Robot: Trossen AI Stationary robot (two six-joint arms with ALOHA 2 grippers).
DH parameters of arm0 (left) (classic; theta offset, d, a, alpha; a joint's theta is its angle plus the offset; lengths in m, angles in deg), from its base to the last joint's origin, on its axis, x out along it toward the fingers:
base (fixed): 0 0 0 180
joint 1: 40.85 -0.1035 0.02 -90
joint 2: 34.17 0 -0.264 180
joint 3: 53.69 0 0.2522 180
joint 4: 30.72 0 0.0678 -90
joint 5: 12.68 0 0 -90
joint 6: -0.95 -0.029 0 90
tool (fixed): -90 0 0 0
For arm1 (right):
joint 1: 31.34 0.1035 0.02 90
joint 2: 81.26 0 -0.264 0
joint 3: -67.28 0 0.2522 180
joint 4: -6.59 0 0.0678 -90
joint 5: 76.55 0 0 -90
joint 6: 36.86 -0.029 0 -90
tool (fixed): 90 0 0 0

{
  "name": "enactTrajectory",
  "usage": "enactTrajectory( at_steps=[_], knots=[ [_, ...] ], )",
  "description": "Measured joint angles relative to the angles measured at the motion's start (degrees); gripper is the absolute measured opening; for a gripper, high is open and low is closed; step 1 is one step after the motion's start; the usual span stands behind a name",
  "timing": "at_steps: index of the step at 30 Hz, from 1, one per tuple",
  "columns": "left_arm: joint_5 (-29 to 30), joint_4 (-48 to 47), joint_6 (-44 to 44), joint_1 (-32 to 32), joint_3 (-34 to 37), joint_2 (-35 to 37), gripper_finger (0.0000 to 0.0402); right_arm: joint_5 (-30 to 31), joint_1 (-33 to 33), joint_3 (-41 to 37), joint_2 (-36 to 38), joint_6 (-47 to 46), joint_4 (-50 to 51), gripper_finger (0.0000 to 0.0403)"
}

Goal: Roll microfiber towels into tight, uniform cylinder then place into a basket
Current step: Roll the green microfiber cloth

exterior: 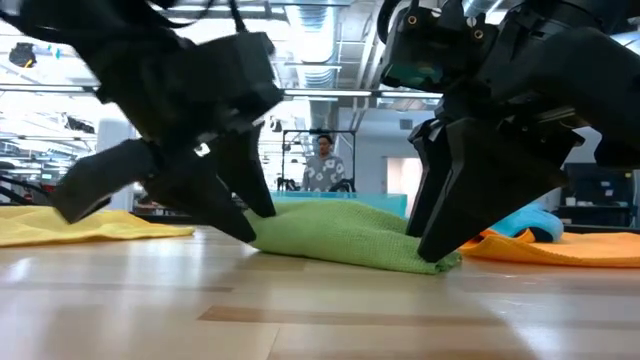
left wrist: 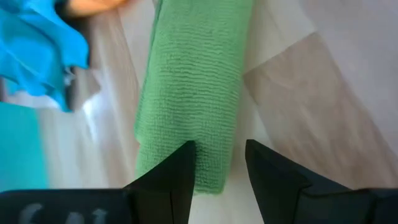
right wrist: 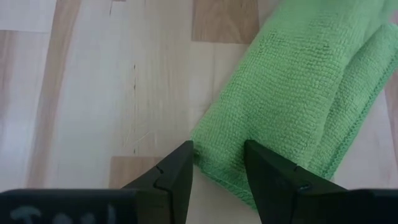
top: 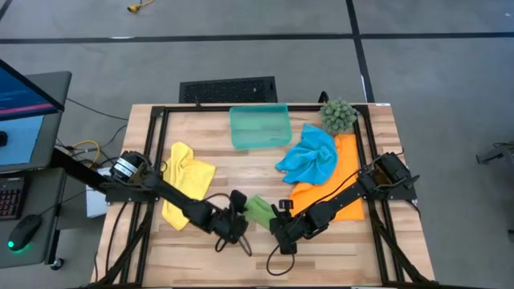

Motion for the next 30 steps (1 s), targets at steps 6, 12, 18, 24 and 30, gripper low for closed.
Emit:
enactTrajectory(
  at_steps=[6,12,18,24,30],
  knots=[
    [4.5,0.4,-2.0,0.9,0.0,-0.2,0.0135,-0.1,0.0,0.0,0.0,0.0,0.0,0.0166],
    [-0.1,1.5,-4.1,-1.9,-0.1,-0.2,0.0135,-0.1,0.0,0.0,0.0,0.0,0.0,0.0166],
    [-2.5,1.9,-5.1,-4.7,-0.2,-0.2,0.0135,-0.1,0.0,0.0,0.0,0.0,0.0,0.0166],
    [-8.7,3.7,-6.7,-7.3,-0.4,-2.0,0.0135,-0.4,0.0,0.0,0.0,0.0,-0.1,0.0166],
    [-11.3,4.7,-6.4,-9.1,-0.5,-2.5,0.0135,-1.0,0.0,0.0,0.0,0.0,-0.2,0.0166]
  ],
)
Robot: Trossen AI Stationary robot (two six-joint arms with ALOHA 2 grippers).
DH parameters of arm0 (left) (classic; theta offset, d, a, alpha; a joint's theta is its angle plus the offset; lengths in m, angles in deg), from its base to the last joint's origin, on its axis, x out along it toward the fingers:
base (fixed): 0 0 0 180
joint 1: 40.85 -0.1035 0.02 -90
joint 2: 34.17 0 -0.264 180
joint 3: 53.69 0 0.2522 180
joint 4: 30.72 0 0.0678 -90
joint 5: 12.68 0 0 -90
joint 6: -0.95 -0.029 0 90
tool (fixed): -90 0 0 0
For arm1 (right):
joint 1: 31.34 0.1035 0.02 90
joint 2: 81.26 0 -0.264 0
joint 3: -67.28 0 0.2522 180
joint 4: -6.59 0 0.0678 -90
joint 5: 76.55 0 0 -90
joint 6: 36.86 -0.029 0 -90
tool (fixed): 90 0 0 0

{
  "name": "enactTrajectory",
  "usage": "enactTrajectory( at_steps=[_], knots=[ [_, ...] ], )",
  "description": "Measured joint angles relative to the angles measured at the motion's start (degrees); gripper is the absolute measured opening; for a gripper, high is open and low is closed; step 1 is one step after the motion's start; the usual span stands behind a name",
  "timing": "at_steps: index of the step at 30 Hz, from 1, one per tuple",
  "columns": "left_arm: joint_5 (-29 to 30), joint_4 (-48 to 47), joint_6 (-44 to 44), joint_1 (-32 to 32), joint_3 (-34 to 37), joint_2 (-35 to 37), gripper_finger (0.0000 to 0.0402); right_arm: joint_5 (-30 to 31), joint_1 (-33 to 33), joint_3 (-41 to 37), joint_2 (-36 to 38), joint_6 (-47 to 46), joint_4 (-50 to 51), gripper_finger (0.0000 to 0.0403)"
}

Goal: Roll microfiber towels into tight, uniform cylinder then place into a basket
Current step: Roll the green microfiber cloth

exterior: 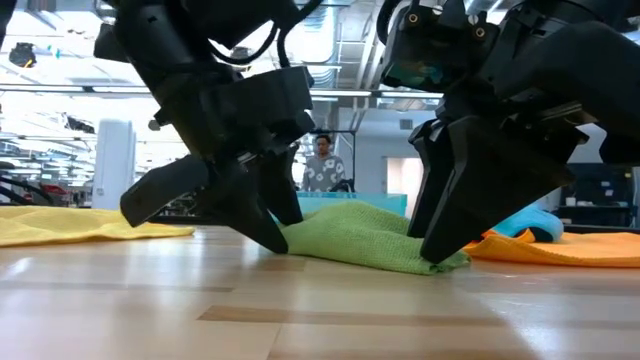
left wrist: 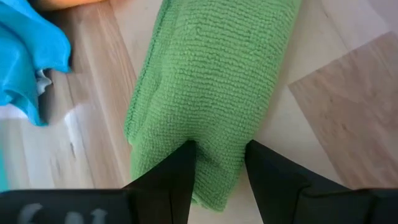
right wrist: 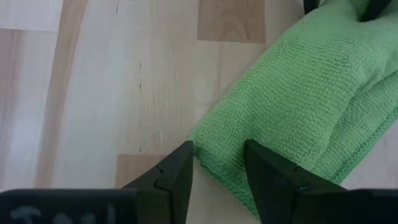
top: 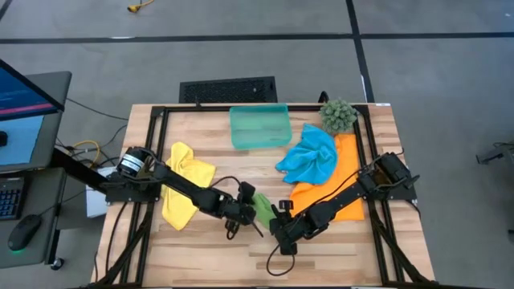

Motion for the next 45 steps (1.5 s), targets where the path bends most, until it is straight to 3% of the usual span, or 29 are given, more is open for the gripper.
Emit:
enactTrajectory(
  at_steps=[4,8,11,15,18,21,27,34,45],
  knots=[
    [-0.4,-0.4,2.5,-0.1,0.0,-0.2,0.0124,-0.1,0.0,0.0,0.0,0.0,0.1,0.0166],
    [-2.6,-1.2,4.7,-0.1,0.0,-0.2,0.0069,-0.2,0.0,0.0,0.0,-1.5,0.1,0.0158],
    [-4.3,-1.4,5.8,-0.2,0.1,-0.2,0.0016,-1.1,0.0,0.0,0.0,-2.7,0.0,0.0136],
    [-5.9,-2.9,11.9,-0.1,0.0,0.0,0.0012,-2.2,0.1,0.0,0.0,-4.0,-0.1,0.0089],
    [-12.0,-4.9,19.1,-0.1,0.0,1.3,0.0006,-3.3,0.6,0.0,0.0,-4.1,-1.2,0.0046],
    [-22.3,-5.6,27.0,0.0,0.1,3.2,0.0004,-6.2,1.4,0.0,0.0,-4.1,-4.2,0.0011],
    [-46.0,-5.8,46.4,-1.9,0.3,5.5,0.0006,-13.1,2.2,0.0,0.0,-8.0,-11.4,0.002],
    [-55.1,-6.6,57.3,-5.9,0.2,2.3,0.0006,-14.3,1.7,0.0,0.0,-20.3,-12.1,0.001],
    [-62.2,-7.1,59.7,-14.1,0.2,1.3,0.0006,-13.7,0.7,0.1,0.2,-21.2,-7.7,0.0007]
  ],
)
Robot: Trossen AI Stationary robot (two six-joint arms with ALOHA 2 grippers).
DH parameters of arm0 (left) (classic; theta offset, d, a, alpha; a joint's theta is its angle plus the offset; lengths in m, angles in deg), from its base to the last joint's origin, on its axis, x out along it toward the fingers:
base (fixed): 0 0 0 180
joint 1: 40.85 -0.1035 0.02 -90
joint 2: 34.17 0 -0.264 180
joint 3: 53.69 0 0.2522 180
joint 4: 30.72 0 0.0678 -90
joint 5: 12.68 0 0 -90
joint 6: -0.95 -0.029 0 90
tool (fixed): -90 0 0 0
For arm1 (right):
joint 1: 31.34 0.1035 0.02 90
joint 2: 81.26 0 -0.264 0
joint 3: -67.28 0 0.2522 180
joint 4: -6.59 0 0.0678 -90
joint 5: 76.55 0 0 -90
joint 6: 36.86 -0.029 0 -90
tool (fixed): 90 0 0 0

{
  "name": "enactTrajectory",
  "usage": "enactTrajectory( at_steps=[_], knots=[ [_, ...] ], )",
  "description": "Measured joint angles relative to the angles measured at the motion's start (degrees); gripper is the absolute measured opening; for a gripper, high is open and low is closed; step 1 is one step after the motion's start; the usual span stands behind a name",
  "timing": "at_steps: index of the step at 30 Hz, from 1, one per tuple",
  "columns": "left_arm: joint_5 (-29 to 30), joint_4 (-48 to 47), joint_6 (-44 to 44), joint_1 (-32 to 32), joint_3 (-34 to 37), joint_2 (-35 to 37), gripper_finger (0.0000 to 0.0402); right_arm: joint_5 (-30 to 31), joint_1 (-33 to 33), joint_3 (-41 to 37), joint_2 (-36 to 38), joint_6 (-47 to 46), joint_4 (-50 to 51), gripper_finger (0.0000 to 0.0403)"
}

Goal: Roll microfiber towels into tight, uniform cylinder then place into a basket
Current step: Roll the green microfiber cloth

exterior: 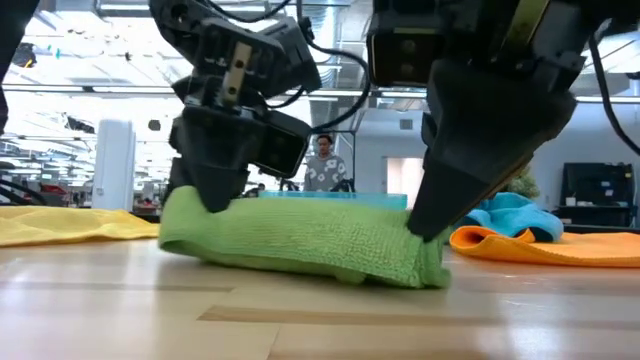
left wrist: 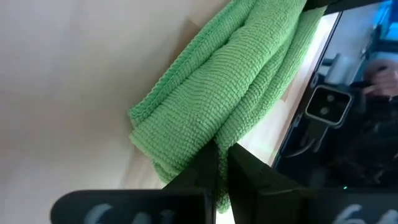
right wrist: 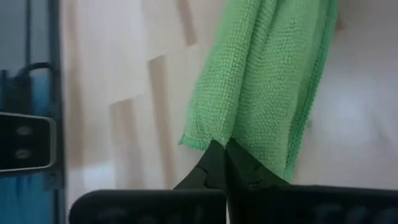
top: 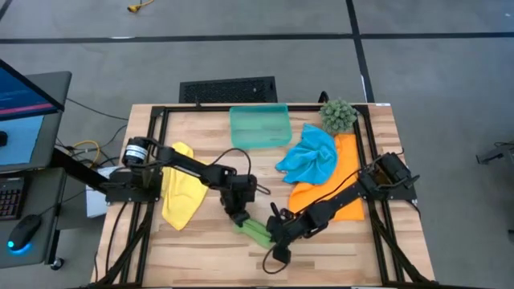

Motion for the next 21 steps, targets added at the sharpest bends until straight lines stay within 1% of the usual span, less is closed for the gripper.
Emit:
enactTrajectory(
  at_steps=[3,6,10,15,16,18,21],
  knots=[
    [-0.8,-0.7,0.4,-1.7,0.0,0.0,0.0006,-0.3,-0.7,0.1,0.0,-0.6,1.7,0.0009],
    [-2.8,-0.9,1.1,-3.3,0.0,0.0,0.0006,-0.9,-0.9,0.0,0.0,1.9,1.2,0.0009],
    [-2.7,-1.0,1.5,-4.6,0.0,0.0,0.0006,-1.1,-1.0,0.0,0.0,3.2,0.8,0.0012],
    [-0.2,-1.1,4.5,-5.7,0.0,0.0,0.0006,-1.1,-1.0,-0.1,0.0,3.5,1.2,0.0029],
    [0.4,-1.2,4.9,-5.8,0.0,0.0,0.0006,-1.5,-1.0,-0.1,0.0,3.6,1.5,0.0034],
    [2.2,-3.1,5.8,-6.1,0.3,0.2,0.0006,-4.4,-0.7,-0.4,-0.1,3.6,2.8,0.0043],
    [4.8,-4.3,6.5,-6.1,0.1,0.3,0.0006,-4.9,0.1,-0.4,-0.3,3.7,3.0,0.0056]
  ],
)
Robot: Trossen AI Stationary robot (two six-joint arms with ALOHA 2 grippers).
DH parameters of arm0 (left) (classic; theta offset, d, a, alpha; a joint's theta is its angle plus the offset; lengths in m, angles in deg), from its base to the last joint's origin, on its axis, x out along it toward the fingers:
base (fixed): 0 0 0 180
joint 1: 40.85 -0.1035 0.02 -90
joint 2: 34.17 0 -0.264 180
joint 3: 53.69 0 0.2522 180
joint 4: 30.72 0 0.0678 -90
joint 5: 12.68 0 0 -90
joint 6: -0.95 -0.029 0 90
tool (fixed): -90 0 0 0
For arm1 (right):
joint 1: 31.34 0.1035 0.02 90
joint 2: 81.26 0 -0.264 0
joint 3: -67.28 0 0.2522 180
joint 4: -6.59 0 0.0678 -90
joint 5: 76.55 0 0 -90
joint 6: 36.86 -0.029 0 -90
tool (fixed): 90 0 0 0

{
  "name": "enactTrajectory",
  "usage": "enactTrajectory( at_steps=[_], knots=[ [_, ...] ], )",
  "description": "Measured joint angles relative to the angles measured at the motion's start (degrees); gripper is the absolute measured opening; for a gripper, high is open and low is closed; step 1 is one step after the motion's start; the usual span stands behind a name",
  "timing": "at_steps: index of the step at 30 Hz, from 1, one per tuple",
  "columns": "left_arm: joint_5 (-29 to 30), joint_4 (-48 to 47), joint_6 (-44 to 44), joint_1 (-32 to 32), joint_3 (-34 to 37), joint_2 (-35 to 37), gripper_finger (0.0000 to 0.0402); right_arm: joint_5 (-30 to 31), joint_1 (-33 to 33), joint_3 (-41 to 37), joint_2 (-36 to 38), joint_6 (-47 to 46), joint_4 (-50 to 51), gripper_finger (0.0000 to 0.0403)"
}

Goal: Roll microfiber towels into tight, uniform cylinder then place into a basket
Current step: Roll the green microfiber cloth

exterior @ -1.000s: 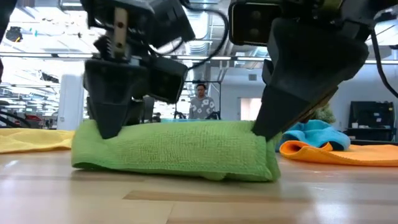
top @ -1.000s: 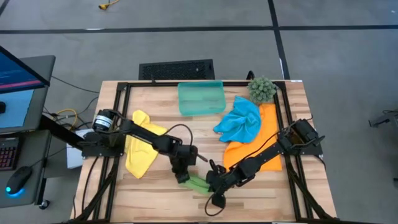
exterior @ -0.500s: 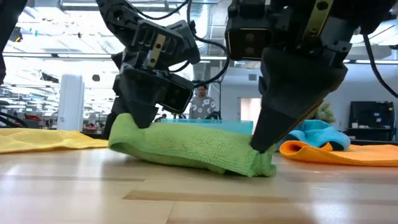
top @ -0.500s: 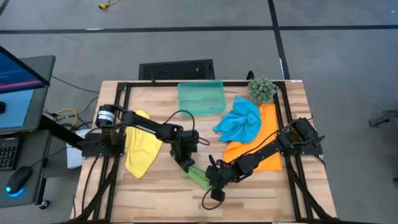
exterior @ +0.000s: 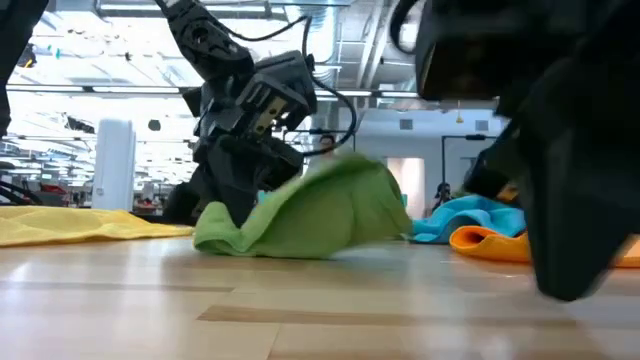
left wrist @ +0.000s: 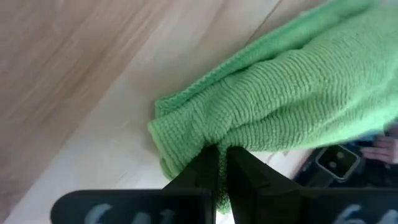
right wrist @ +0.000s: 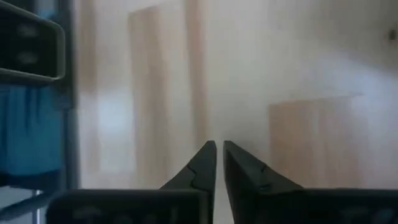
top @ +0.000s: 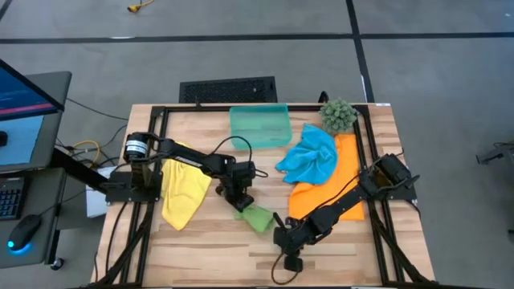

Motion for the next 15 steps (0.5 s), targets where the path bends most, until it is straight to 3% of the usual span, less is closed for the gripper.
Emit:
enactTrajectory(
  at_steps=[10,15],
  knots=[
    [1.3,-0.2,-1.3,0.1,0.0,0.0,0.0006,2.6,0.2,0.1,0.9,-0.4,1.0,0.0094],
    [1.3,-0.3,-1.8,0.1,0.0,-0.1,0.0006,15.2,2.9,0.1,6.1,4.3,0.8,0.0084]
  ],
)
